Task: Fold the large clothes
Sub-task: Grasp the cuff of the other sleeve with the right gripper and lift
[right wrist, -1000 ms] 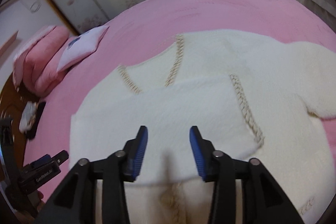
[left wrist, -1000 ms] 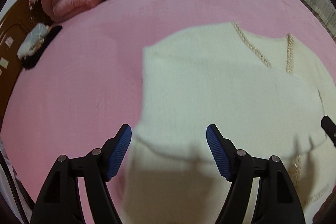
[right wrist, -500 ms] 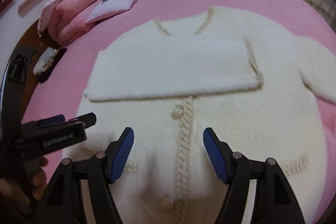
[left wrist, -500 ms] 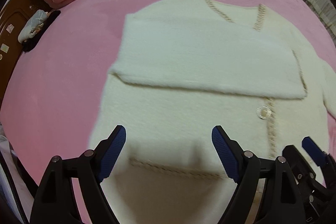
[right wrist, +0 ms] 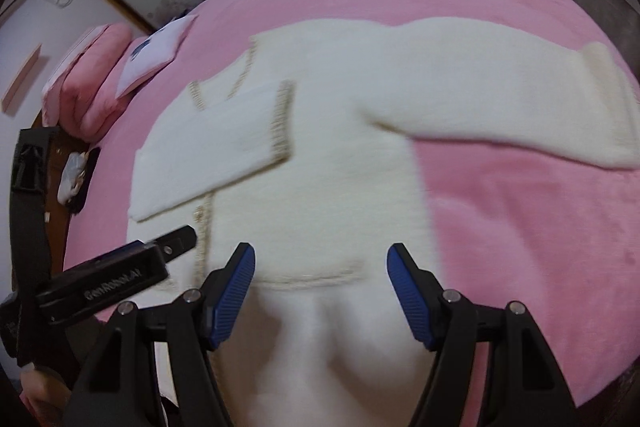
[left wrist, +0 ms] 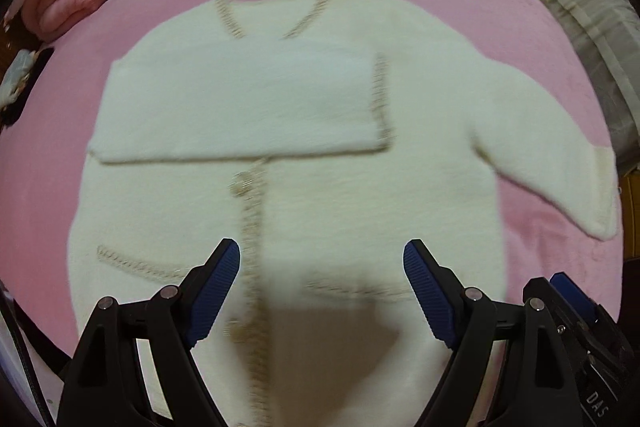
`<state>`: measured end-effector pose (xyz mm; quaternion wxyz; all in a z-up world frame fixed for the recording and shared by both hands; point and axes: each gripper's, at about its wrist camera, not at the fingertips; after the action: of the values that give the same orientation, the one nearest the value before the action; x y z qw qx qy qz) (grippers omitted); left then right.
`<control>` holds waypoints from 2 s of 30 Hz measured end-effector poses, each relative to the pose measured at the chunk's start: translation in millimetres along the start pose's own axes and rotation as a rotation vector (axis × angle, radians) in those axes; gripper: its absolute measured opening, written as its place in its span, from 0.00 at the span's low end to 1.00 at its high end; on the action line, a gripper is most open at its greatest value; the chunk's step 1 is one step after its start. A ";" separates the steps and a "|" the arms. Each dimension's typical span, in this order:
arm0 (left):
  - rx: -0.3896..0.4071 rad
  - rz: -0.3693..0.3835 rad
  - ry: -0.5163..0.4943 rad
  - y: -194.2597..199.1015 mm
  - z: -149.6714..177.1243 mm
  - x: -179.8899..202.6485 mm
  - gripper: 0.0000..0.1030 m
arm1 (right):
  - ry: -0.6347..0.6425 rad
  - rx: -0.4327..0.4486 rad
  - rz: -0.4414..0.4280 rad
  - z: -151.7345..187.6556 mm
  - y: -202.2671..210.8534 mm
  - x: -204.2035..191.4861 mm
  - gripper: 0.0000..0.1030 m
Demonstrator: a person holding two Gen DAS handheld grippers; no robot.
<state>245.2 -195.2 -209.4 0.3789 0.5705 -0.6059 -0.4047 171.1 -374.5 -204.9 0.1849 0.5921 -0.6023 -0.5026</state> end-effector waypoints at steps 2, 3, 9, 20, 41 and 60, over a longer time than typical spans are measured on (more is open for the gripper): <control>0.014 0.022 -0.020 8.3 -5.9 30.1 0.80 | -0.046 0.010 0.015 -6.3 12.7 30.4 0.67; 0.015 0.033 -0.029 10.4 -7.3 41.6 0.81 | -0.075 0.013 0.022 -10.5 18.6 47.2 0.67; -0.013 0.068 -0.104 3.9 -10.8 107.0 0.81 | -0.337 0.072 0.062 -28.3 40.8 154.0 0.67; -0.133 0.056 -0.144 -32.0 -9.3 168.6 0.81 | -0.753 0.099 0.193 -36.4 21.1 299.4 0.66; -0.154 0.061 -0.138 -52.2 -27.4 174.3 0.81 | -1.034 0.410 0.183 -32.8 25.8 329.2 0.08; -0.035 0.054 0.104 -25.2 -42.9 -19.6 0.81 | -0.271 0.805 0.236 -110.6 107.7 87.7 0.08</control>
<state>295.6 -178.6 -216.0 0.4306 0.5676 -0.5932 -0.3748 184.5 -518.3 -101.7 -0.0849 0.4728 -0.8323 -0.2765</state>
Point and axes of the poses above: each gripper's, at about its wrist camera, not at the fingertips, and y roughly against the way its jaws point, x to its right, z to its underside, and after that the axes turned 6 degrees about x, right-handed
